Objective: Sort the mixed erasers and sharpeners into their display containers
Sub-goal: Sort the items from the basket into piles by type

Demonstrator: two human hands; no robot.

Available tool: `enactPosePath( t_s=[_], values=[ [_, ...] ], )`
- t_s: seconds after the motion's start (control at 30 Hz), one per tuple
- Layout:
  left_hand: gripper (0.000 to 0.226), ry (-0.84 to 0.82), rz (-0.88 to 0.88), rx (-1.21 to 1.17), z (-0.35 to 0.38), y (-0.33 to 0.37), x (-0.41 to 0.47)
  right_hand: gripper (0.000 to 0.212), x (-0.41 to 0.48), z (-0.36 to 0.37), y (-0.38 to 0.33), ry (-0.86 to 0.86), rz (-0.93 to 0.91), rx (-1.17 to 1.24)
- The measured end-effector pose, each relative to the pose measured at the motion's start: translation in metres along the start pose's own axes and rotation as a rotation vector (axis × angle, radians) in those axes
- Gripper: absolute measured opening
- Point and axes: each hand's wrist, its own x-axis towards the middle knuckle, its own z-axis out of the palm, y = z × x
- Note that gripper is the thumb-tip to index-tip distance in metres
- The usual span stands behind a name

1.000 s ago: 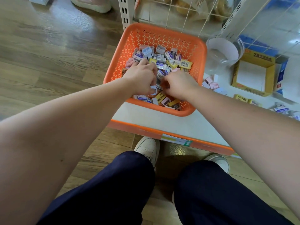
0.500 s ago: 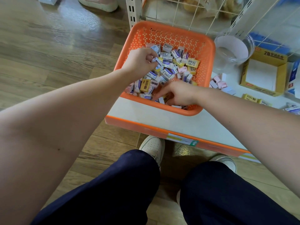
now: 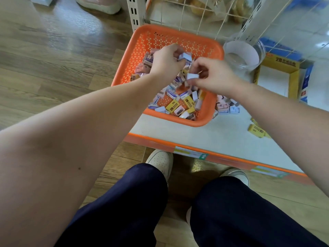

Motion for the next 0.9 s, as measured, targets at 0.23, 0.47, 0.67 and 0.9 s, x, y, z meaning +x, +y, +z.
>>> enactPosePath(
  t_s=[0.23,0.47,0.67,0.9],
  values=[
    [0.026,-0.039,0.052,-0.052,0.023,0.022,-0.003,0.03,-0.033,-0.038,0.063,0.363,0.205,0.026],
    [0.021,-0.127,0.28,-0.008,0.051,0.058,-0.016,0.034,-0.066,-0.04,0.106,0.29,0.373,-0.045],
    [0.021,-0.297,0.457,0.345,0.073,0.066,-0.021,0.042,-0.072,-0.039,0.113,0.271,0.426,0.032],
    [0.014,-0.362,0.465,0.497,0.085,0.067,-0.02,0.034,-0.076,-0.04,0.114,0.282,0.419,0.148]
  ],
)
